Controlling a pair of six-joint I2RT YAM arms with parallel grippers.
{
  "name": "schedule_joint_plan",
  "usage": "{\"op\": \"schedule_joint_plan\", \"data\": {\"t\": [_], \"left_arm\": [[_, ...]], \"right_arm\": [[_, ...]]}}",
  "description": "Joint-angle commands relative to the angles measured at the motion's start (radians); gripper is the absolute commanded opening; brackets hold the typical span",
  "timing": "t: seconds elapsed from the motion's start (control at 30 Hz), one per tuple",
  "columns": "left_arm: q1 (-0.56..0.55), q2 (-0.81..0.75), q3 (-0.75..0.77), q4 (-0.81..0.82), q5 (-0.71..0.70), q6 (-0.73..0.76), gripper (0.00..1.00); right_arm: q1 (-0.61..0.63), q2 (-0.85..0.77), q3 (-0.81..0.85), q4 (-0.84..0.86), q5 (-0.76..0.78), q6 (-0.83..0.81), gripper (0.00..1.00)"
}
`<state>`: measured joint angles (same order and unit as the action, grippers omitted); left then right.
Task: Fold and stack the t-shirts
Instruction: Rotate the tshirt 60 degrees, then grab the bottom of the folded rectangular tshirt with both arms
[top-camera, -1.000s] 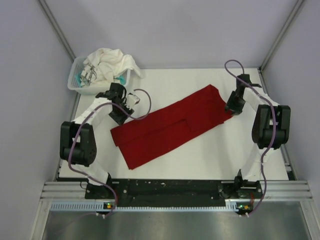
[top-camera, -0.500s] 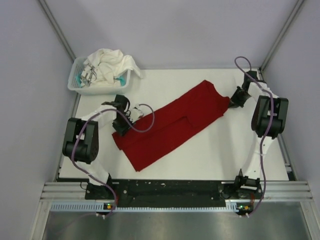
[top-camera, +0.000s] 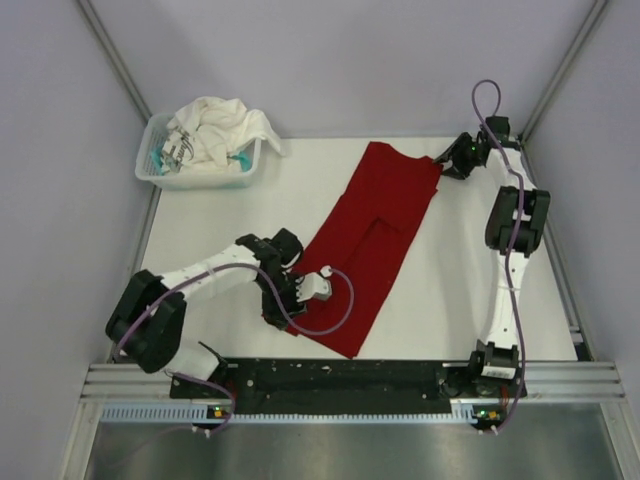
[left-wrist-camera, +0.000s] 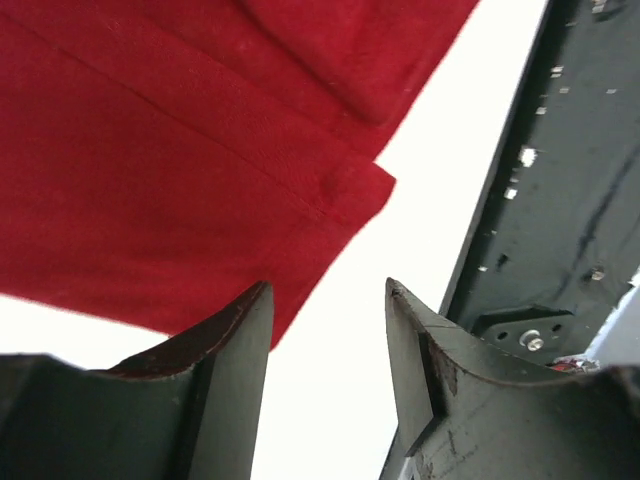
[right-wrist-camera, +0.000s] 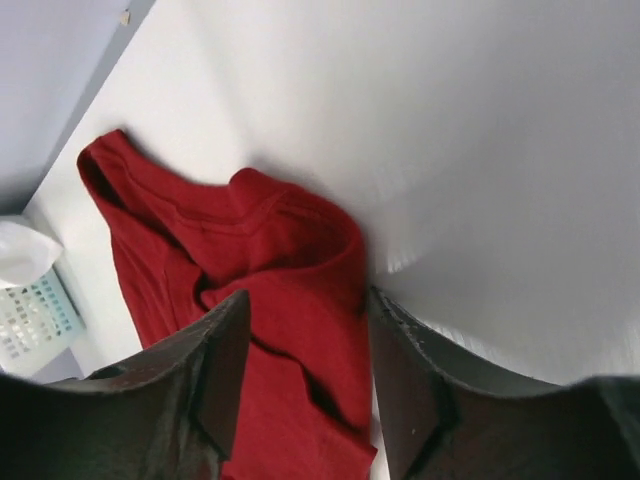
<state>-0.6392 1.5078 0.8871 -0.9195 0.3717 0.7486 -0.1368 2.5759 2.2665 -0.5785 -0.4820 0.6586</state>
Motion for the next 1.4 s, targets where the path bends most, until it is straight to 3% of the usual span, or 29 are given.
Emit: {"op": "schedule_joint_plan", "data": {"t": [0.0,0.13,0.17,0.27,0.5,0.67,0.77,0.93,1.23,1.3,1.37], "left_arm": [[0.01,-0.188,0.019,-0.091,0.124,0.063,0.55],[0.024,-0.311,0.024,-0.078,0.109,0.116,0.58],[0.036,-0.337,0.012,-0.052,0.09,0.124,0.58],[0.091,-0.368,-0.017,0.02,0.059,0.173,0.59],[0.185,-0.363,-0.083,0.01,0.079,0.519,0.57],[0.181,-0.373,-0.175,0.063,0.036,0.701,0.56],[0.159,-0.38,-0.261,0.164,-0.017,0.733,0.56],[0.104,-0.377,-0.361,0.292,-0.053,0.707,0.54],[0.079,-0.362,-0.384,0.304,-0.066,0.675,0.49],[0.062,-0.36,-0.386,0.304,-0.077,0.66,0.36],[0.047,-0.359,-0.381,0.304,-0.077,0.631,0.19]], "right_arm": [[0.008,-0.196,-0.059,0.051,-0.033,-0.124,0.53],[0.022,-0.469,-0.328,0.116,-0.061,-0.253,0.59],[0.038,-0.558,-0.413,0.152,-0.064,-0.292,0.64],[0.129,-0.82,-0.752,0.285,-0.061,-0.442,0.66],[0.549,-1.354,-1.301,0.401,-0.069,-0.907,0.69],[0.946,-1.543,-1.528,0.278,-0.09,-1.382,0.76],[1.097,-1.516,-1.579,0.237,-0.003,-1.413,0.76],[1.302,-1.334,-1.578,0.23,0.154,-1.421,0.66],[1.375,-1.113,-1.543,0.324,0.264,-1.39,0.6],[1.375,-1.088,-1.544,0.316,0.281,-1.393,0.52],[1.375,-1.074,-1.549,0.295,0.275,-1.406,0.31]]}}
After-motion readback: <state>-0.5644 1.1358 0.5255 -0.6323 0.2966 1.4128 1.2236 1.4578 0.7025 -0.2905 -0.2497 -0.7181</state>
